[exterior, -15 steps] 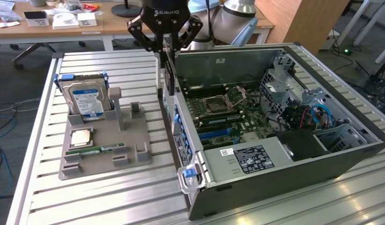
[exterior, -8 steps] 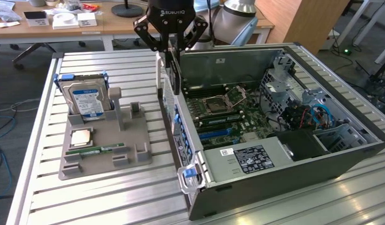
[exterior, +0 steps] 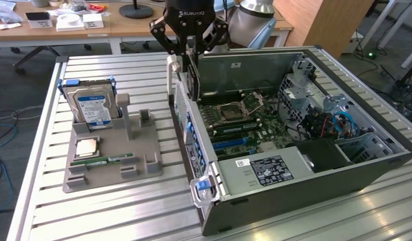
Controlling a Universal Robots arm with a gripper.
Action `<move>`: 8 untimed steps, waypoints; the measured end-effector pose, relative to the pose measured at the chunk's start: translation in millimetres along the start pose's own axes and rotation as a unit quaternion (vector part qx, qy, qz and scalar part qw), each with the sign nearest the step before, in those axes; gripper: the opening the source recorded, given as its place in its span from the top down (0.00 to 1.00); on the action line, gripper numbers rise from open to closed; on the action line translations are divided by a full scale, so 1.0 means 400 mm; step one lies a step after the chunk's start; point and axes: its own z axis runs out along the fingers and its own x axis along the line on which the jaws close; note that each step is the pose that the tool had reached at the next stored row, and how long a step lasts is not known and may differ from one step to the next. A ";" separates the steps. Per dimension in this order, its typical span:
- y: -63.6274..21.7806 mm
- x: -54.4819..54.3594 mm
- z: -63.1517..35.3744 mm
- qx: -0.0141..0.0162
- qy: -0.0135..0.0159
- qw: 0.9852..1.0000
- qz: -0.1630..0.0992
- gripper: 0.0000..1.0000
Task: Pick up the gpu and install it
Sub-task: 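Pick up the gpu and move the gpu toward the slot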
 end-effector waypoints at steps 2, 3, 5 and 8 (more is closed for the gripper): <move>0.000 -0.007 0.000 0.000 0.000 1.000 0.000 0.74; 0.000 -0.010 0.001 0.000 0.000 1.000 0.000 0.74; 0.001 -0.017 0.001 0.000 0.000 1.000 0.000 0.74; 0.001 -0.027 0.001 0.000 0.000 1.000 0.000 0.74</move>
